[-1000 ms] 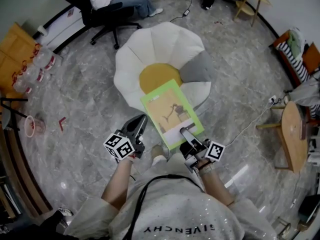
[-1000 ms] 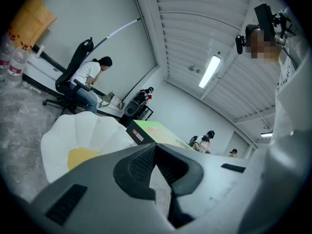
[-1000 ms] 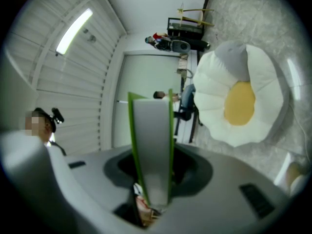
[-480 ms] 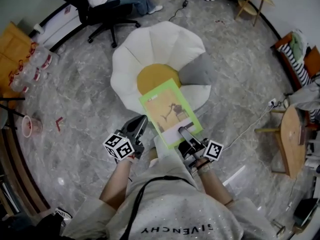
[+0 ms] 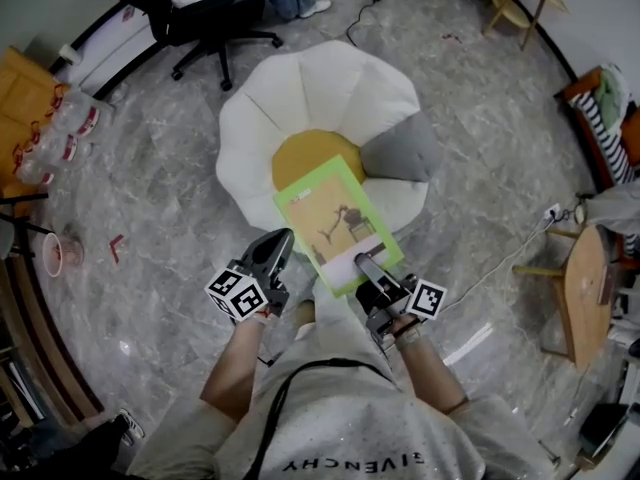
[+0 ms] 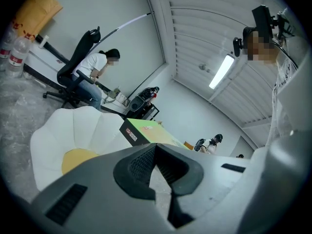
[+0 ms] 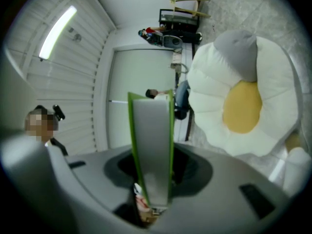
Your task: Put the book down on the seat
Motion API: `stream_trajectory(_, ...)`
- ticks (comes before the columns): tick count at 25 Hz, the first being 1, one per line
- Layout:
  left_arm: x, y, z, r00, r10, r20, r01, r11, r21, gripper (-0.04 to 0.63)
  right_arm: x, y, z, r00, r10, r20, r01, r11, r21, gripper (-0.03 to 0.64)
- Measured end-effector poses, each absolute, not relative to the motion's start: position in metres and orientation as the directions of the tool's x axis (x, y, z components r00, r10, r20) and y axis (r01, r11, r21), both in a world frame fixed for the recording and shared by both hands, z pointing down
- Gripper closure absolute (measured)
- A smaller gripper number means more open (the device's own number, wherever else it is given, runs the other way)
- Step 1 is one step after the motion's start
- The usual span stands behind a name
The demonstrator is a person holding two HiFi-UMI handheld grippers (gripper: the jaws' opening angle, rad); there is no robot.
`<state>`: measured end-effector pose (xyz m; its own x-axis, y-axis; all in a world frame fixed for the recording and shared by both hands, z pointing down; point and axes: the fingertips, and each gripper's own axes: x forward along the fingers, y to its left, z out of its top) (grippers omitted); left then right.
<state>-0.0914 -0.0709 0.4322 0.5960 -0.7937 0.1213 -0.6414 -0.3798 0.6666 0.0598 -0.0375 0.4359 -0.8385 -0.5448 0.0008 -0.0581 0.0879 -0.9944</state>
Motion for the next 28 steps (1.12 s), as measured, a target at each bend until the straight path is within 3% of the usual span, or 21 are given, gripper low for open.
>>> stream_trajectory(14,-0.076,-0.121,0.475,0.558,-0.806,0.195,-0.660,-0.289,0.694,0.572,0.075,-0.097,0.481,-0.844,-0.534,0.053,-0.070,0.012,-0.997,0.463)
stream_trajectory(28,-0.102,-0.165,0.548,0.552,-0.793,0.258,-0.659,-0.226,0.717,0.572,0.039,-0.138,0.560,-0.863,-0.497,0.096,-0.082,-0.049,-0.995,0.463)
